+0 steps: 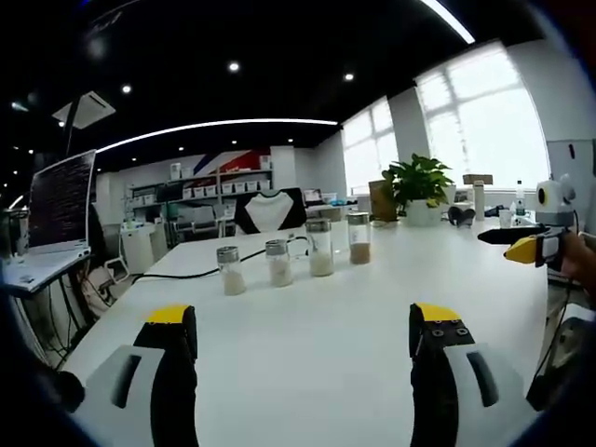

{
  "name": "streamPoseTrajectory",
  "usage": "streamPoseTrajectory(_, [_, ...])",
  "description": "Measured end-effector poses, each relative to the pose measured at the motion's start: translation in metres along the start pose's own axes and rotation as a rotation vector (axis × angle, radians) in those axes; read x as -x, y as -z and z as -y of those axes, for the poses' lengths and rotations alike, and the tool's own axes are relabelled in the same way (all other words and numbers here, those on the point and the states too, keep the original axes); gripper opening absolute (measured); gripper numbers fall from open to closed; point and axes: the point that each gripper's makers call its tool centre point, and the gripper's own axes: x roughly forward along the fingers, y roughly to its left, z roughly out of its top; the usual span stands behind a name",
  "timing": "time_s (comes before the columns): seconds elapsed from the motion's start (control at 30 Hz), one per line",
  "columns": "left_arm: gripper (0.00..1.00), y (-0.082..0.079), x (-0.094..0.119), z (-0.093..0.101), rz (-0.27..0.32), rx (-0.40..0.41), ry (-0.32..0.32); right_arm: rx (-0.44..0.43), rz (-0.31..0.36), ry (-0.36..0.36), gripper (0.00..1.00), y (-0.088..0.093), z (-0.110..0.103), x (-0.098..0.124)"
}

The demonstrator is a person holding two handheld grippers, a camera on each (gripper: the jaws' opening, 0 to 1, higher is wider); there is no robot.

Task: Rotate the seasoning bottle until the label or dispensing opening points toward the visible target arrow and the bottle remains upright within the marked orientation range

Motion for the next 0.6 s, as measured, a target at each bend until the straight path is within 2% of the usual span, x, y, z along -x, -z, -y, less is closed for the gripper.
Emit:
streamPoseTrajectory(0.23, [1.0, -0.0077, 0.0076, -0.0038, 0.013, -0.013, -0.014, -0.004, 0.003, -0.005, 0.95, -0.0016, -0.002, 0.0007])
streamPoseTrajectory(0.6, [1.0, -0.0006, 0.0091, -0.0075, 0.002, -0.001, -0.023, -0.007, -0.009, -0.016, 0.95, 0.003, -0.0059, -0.0033])
